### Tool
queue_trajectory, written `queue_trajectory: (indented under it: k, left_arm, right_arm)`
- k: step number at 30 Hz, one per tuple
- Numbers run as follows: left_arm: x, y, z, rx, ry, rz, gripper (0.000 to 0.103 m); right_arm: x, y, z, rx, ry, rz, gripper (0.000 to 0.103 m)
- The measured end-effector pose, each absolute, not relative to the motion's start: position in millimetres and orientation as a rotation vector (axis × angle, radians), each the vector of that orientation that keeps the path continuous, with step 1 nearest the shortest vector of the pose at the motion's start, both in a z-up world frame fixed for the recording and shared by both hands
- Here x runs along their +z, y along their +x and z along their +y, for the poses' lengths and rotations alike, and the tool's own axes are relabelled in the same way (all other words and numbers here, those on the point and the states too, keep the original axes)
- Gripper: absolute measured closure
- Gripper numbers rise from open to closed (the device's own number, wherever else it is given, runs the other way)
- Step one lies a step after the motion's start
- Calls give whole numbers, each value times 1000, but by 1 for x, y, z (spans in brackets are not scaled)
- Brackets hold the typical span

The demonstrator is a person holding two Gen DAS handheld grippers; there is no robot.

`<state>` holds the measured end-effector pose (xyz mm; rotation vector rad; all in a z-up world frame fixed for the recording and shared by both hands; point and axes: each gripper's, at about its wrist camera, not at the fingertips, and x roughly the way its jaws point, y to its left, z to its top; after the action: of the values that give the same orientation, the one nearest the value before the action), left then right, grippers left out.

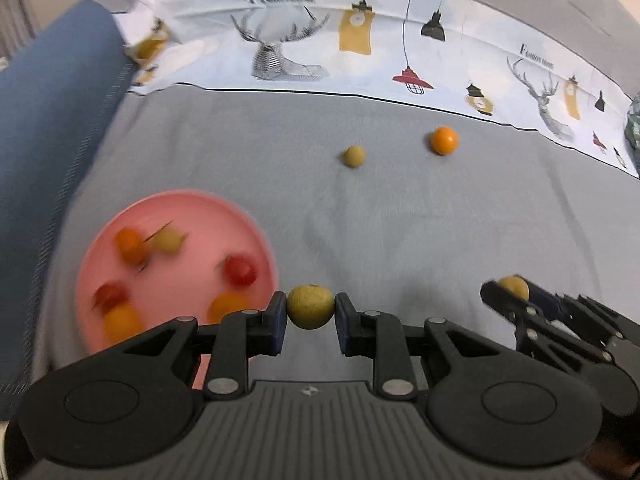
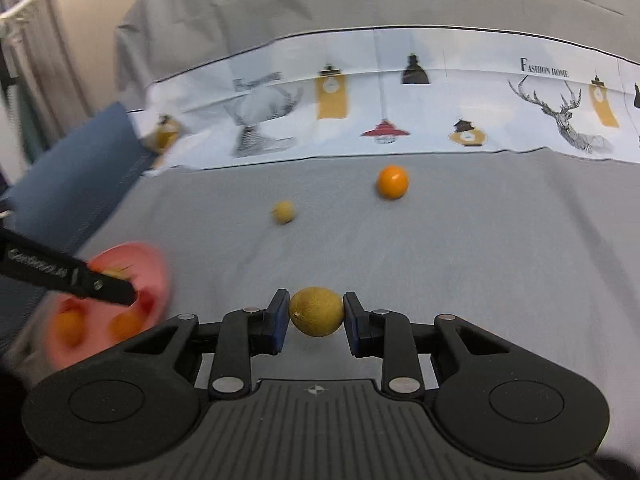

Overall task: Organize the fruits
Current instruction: 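Carry both held yellow-green fruits in the left and right grippers to the plate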

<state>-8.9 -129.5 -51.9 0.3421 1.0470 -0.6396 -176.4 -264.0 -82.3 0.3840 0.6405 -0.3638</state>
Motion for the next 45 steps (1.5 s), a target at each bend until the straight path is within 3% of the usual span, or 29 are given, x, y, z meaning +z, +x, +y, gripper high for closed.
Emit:
queue_trajectory:
  k: [12, 19, 45]
  left_arm:
    - [8, -89, -4, -550, 233, 915, 75]
    - [17, -111, 42, -512, 182, 881, 75]
    - [13, -94, 58, -514, 120, 857, 75]
  right_arm:
    - [-15, -220, -143, -161, 197, 541, 73]
    - [-1, -244, -115, -167, 162, 520, 73]
    - [-4, -232, -103, -213, 89, 572, 73]
